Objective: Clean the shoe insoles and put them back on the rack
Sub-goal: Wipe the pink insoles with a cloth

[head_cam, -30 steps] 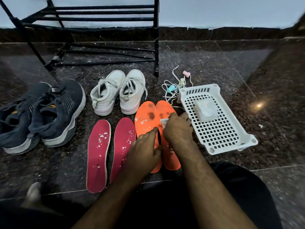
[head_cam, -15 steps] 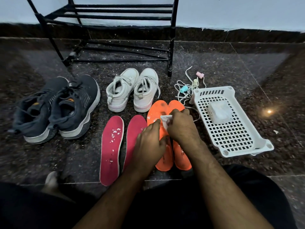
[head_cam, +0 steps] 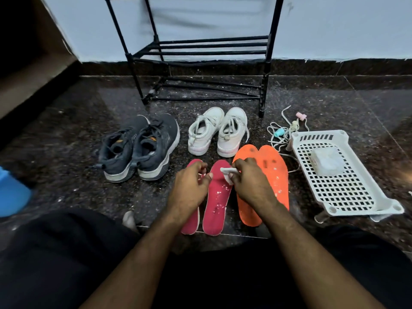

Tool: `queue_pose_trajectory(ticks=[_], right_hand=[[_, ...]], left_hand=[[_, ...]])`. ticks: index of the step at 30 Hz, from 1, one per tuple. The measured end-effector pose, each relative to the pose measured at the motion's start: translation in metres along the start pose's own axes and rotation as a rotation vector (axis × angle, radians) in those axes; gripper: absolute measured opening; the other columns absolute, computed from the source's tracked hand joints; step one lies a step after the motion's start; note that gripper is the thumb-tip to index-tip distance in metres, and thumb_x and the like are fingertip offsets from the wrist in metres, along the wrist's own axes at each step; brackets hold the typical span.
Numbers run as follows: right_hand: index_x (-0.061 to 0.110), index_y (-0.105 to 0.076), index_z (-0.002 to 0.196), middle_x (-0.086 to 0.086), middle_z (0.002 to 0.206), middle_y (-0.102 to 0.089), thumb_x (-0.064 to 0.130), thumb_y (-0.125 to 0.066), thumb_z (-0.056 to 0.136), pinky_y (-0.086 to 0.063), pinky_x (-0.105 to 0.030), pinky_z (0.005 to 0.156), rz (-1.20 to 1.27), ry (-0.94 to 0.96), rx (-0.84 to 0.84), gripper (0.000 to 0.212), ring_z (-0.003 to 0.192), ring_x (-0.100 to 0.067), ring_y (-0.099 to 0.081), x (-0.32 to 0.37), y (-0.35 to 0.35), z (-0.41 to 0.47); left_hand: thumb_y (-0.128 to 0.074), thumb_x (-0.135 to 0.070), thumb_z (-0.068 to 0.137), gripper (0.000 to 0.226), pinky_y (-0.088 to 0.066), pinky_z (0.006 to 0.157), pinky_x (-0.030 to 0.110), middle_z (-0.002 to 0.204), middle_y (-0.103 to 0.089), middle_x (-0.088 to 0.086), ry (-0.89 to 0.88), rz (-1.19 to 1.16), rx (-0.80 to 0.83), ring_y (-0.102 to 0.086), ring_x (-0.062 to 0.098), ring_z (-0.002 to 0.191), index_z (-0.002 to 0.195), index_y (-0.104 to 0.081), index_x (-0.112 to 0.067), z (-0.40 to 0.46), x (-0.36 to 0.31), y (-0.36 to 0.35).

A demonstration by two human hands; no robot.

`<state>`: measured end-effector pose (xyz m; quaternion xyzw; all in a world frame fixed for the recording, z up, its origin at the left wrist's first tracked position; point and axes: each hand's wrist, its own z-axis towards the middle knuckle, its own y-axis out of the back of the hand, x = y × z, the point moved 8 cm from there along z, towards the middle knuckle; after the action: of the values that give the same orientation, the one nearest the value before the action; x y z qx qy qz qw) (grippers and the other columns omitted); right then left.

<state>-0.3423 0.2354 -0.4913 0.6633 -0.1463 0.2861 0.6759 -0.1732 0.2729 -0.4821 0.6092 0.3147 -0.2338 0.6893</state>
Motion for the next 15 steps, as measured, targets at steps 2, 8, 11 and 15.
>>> queue_pose_trajectory(ticks=[2, 8, 11, 15], right_hand=[[0.014, -0.06, 0.101, -0.008, 0.101, -0.054, 0.017, -0.061, 0.09, -0.048, -0.038, 0.074, -0.019, 0.055, 0.039, 0.012, 0.089, -0.03, -0.059, 0.012, -0.014, -0.006], [0.018, -0.06, 0.095, -0.005, 0.093, -0.067, 0.015, -0.059, 0.087, -0.048, -0.039, 0.072, -0.039, 0.216, 0.209, 0.008, 0.087, -0.027, -0.061, 0.041, -0.055, -0.02], [0.016, -0.058, 0.1, -0.01, 0.089, -0.067, 0.019, -0.055, 0.091, -0.047, -0.04, 0.073, -0.132, 0.247, 0.284, 0.01, 0.091, -0.03, -0.057, 0.036, -0.071, -0.022], [0.014, -0.05, 0.108, -0.015, 0.096, -0.065, 0.028, -0.051, 0.097, -0.046, -0.041, 0.075, -0.237, 0.265, 0.369, 0.017, 0.097, -0.034, -0.056, 0.025, -0.084, -0.021]], left_hand=[[-0.067, -0.038, 0.089, 0.03, -0.057, 0.086, 0.04, 0.102, -0.074, -0.005, 0.011, 0.076, 0.064, -0.07, 0.015, 0.091, 0.116, -0.066, -0.027, -0.001, 0.014, 0.002], [-0.069, -0.046, 0.089, 0.037, -0.052, 0.087, 0.03, 0.107, -0.072, 0.001, 0.068, 0.497, 0.563, -0.065, 0.018, 0.093, 0.116, -0.067, -0.02, 0.007, 0.058, 0.014], [-0.07, -0.045, 0.089, 0.03, -0.047, 0.079, 0.028, 0.107, -0.071, 0.005, 0.158, 0.558, 0.569, -0.061, 0.02, 0.091, 0.104, -0.066, -0.02, 0.013, 0.076, 0.016], [-0.071, -0.041, 0.088, 0.038, -0.05, 0.09, 0.032, 0.118, -0.068, 0.008, 0.298, 0.431, 0.453, -0.064, 0.028, 0.108, 0.115, -0.066, -0.015, 0.023, 0.084, -0.002]])
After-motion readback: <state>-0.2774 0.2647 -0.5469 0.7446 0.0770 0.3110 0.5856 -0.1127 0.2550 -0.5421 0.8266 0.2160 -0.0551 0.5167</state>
